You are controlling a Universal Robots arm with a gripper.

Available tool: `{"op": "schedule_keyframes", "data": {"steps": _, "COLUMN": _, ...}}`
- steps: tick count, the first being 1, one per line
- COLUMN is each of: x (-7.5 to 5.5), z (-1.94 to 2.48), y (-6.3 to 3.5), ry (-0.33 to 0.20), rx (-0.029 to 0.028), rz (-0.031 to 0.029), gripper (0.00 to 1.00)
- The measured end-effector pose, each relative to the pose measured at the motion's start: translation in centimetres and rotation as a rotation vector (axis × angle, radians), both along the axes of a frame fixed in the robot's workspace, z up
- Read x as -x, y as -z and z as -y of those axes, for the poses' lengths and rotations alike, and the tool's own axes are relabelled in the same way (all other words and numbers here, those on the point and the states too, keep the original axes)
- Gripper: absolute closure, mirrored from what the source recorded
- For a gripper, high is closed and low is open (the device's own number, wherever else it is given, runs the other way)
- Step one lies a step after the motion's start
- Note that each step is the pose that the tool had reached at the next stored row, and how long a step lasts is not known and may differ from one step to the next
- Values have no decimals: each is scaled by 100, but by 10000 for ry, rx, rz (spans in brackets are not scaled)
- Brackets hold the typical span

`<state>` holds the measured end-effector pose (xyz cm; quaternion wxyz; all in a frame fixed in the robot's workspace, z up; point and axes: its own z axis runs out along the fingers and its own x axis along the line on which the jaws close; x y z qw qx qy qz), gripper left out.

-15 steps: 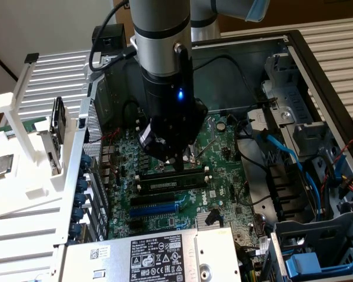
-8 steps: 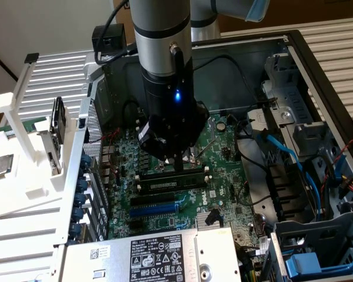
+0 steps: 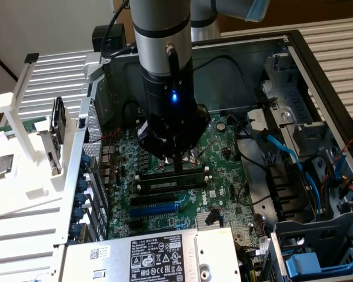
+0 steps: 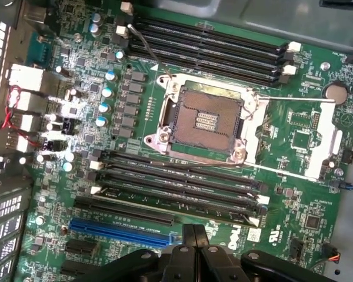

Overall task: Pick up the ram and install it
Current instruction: 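Press down the ram until it locks into place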

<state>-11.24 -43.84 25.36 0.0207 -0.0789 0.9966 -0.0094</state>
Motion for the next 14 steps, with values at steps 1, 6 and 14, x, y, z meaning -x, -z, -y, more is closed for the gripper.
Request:
{"op": "schedule_keyframes", "data": {"steps": 1, "x": 0, "z": 0, "y": 0, "ry": 153, "rx": 0, "rz": 0, "gripper": 90}}
{"op": "schedule_keyframes", "data": {"steps": 6, "x": 0, "z": 0, "y": 0, "ry": 925, "rx": 0, "rz": 0, "gripper": 90}}
{"op": "schedule_keyframes", "data": {"steps": 14, "x": 0, "z": 0, "y": 0, "ry": 1187, "rx": 0, "rz": 0, "gripper": 90}}
